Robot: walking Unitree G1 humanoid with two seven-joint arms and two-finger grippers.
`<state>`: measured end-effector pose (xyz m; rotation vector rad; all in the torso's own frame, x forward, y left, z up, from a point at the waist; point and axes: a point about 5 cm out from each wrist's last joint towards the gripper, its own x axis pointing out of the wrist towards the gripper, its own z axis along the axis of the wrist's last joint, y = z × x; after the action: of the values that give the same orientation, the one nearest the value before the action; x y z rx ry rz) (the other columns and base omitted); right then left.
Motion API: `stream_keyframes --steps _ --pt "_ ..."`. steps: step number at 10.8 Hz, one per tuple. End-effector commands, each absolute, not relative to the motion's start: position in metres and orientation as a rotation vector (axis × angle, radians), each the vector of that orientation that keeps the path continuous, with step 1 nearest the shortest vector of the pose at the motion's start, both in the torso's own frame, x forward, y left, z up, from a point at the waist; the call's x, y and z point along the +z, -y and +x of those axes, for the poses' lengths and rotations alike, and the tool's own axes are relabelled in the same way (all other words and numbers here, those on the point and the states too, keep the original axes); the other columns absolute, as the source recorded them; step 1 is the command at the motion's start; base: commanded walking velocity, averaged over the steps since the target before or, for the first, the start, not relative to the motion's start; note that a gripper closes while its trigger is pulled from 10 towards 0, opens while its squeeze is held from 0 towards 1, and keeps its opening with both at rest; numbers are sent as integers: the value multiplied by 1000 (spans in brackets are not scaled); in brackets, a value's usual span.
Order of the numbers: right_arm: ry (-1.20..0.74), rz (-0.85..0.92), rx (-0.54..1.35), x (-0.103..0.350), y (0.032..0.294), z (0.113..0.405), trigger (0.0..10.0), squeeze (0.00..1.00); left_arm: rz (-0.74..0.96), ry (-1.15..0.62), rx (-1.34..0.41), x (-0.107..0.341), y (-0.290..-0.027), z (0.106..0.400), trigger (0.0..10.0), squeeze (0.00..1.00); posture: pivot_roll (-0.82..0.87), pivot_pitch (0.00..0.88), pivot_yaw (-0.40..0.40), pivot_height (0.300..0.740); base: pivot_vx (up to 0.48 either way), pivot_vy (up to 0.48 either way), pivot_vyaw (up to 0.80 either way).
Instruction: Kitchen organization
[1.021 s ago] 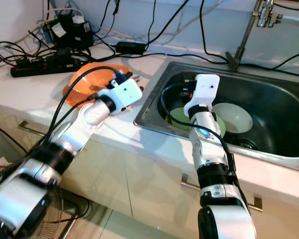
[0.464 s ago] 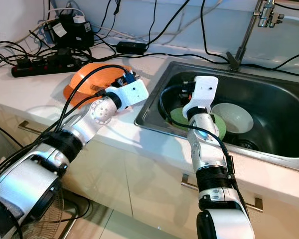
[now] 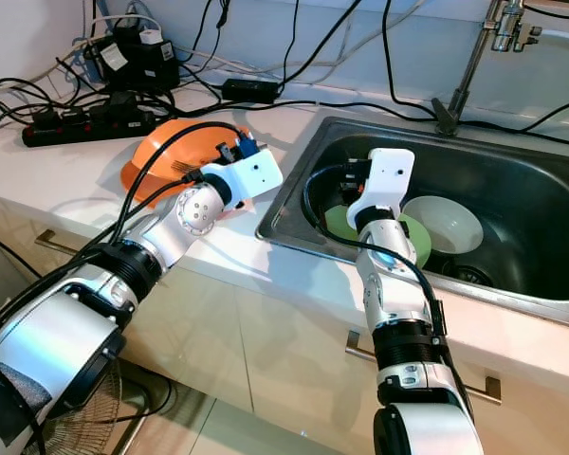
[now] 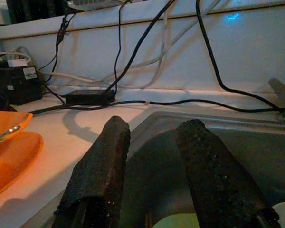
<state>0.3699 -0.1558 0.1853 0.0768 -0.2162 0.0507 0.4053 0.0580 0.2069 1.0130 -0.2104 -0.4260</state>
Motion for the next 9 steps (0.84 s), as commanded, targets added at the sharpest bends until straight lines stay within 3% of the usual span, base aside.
stream_keyframes --steps 1,9 --pt "218 74 45 186 157 368 10000 0 1018 243 -415 217 -55 407 0 0 107 12 60 740 0 0 0" --pt "204 68 45 184 156 369 10000 0 926 281 -365 228 -61 409 0 0 119 9 49 740 0 0 0"
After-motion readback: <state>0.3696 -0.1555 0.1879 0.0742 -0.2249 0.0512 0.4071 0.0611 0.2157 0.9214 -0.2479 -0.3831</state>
